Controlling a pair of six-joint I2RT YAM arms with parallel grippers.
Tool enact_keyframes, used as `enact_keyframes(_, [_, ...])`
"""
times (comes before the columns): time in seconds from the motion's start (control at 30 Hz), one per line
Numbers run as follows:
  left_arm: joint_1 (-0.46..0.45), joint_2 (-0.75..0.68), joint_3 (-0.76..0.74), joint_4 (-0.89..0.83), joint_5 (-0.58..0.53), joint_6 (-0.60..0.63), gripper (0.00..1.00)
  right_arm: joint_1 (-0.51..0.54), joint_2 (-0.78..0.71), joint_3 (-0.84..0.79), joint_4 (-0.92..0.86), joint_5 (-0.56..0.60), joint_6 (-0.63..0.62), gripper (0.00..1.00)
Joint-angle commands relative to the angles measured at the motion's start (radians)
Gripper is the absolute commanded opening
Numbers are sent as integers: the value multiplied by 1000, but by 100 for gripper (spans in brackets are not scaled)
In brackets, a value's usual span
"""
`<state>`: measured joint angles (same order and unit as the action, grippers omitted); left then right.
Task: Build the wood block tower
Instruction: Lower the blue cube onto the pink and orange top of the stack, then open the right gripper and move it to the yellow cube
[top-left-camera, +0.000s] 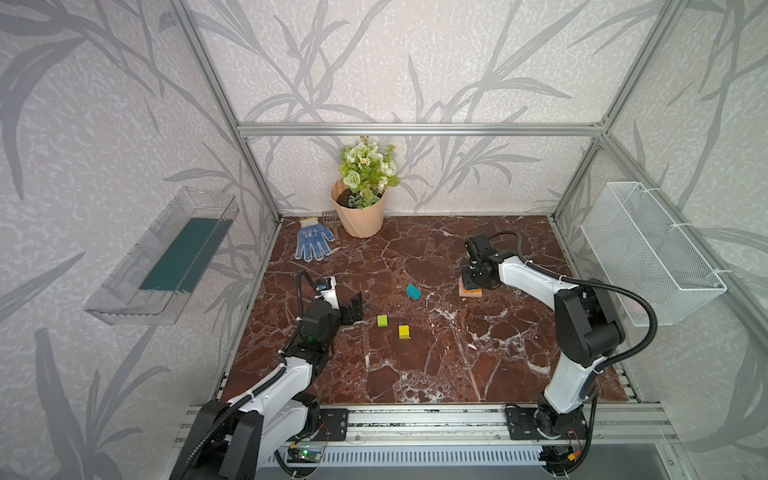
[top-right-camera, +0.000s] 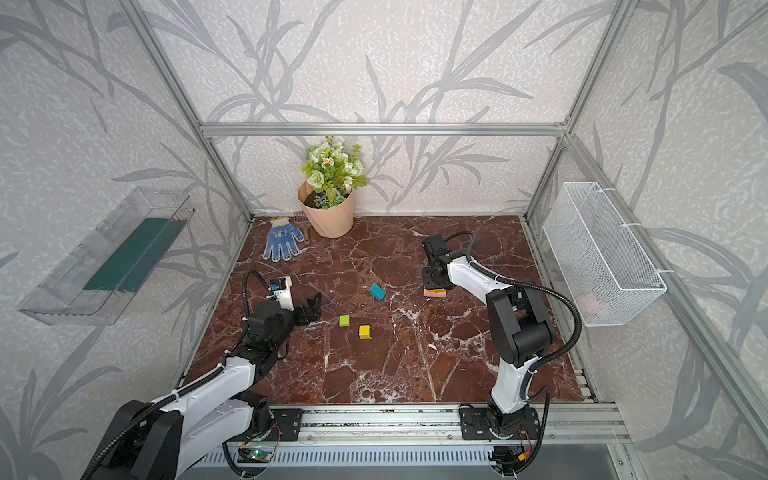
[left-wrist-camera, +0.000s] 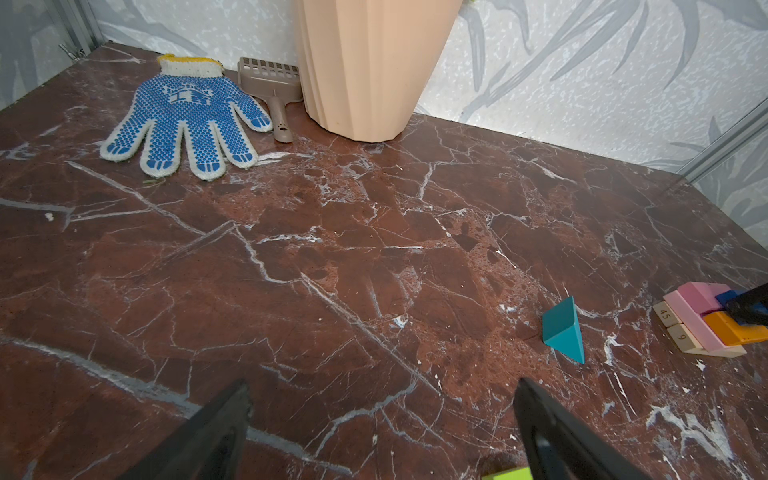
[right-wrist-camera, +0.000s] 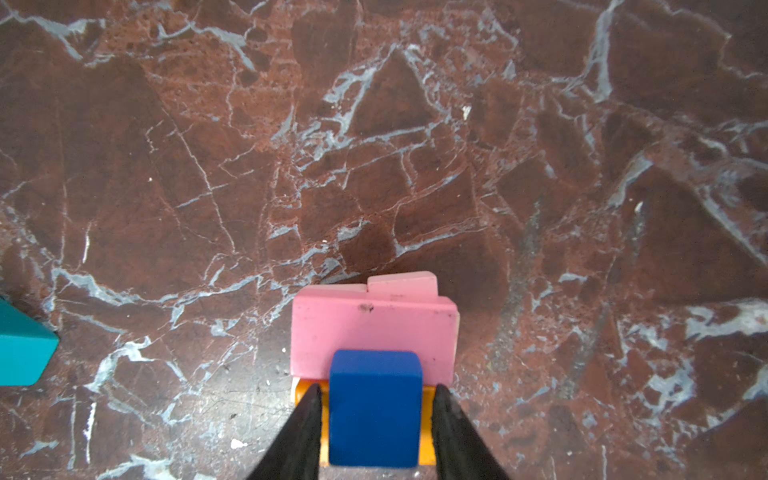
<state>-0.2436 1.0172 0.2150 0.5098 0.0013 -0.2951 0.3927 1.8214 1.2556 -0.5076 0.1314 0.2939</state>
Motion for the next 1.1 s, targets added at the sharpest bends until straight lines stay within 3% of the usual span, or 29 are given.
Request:
enact_keyframes(0.0, [-5, 3, 36, 26, -6, 11, 99, 9, -6, 9, -37, 4, -2, 44])
enact_keyframes(0.2, [-6, 3, 36, 26, -8, 11, 100, 25, -100, -23, -45, 14, 13, 51])
enact_keyframes(0.5, [-6, 6, 38, 22, -9, 11, 100, 88, -356, -146, 12, 27, 60, 66])
enact_keyframes(0.67, [-7, 5, 38, 24, -14, 10, 100, 289, -424, -193, 76, 114, 128, 67])
enact_keyframes(0.87, [-7, 6, 38, 22, -23, 8, 99, 598, -318, -205, 188, 236, 287, 69])
enact_keyframes(1.07, [-8, -5, 31, 22, -24, 7, 99, 738, -73, -67, 121, 275, 384, 69])
